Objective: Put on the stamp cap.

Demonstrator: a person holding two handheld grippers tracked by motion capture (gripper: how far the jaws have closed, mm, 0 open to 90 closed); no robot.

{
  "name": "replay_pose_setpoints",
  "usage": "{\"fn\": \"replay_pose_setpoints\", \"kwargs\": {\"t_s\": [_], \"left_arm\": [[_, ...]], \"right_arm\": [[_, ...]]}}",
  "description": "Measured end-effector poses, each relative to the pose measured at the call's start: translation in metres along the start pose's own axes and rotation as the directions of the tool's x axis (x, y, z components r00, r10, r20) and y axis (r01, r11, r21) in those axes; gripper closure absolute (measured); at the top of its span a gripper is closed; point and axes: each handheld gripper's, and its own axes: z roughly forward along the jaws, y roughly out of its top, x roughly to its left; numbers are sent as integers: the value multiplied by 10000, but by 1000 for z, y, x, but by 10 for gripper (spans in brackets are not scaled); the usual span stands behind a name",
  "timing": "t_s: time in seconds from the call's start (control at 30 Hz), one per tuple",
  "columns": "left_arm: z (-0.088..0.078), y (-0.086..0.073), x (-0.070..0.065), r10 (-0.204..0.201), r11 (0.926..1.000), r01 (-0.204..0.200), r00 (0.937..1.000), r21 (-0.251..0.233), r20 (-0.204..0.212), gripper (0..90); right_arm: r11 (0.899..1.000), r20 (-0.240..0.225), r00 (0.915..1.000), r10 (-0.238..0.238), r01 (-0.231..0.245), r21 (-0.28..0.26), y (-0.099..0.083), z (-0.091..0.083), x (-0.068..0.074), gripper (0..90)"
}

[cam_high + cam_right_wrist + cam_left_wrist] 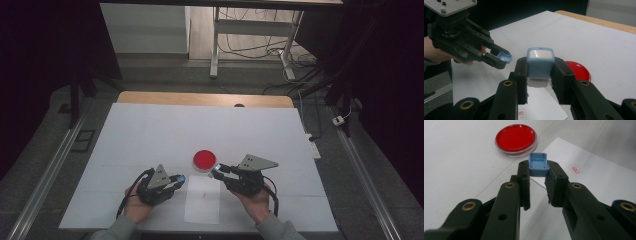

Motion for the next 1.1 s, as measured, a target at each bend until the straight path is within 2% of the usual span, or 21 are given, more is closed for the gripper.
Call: {"fn": "replay_pose_setpoints", "kwargs": {"t_s": [0.47, 0.57, 0.67, 1.1], "left_arm": [[13, 10, -6, 92, 9999, -92, 9999, -56, 141, 739], [15, 13, -8, 150, 9998, -150, 9999, -156, -11, 739], [18, 17, -11, 371, 9990, -377, 9990, -240, -258, 740], [40, 33, -20, 427, 9983, -427, 9991, -403, -3, 740]], "right_arm": [[10000, 4, 10000, 33, -33, -61, 1, -1, 0, 668], [10000, 21, 10000, 47, -47, -88, 1, -1, 0, 667], [9999, 26, 10000, 68, -67, -138, 1, -1, 0, 667], [9996, 85, 9998, 167, -165, -216, 4, -2, 1, 667]]}}
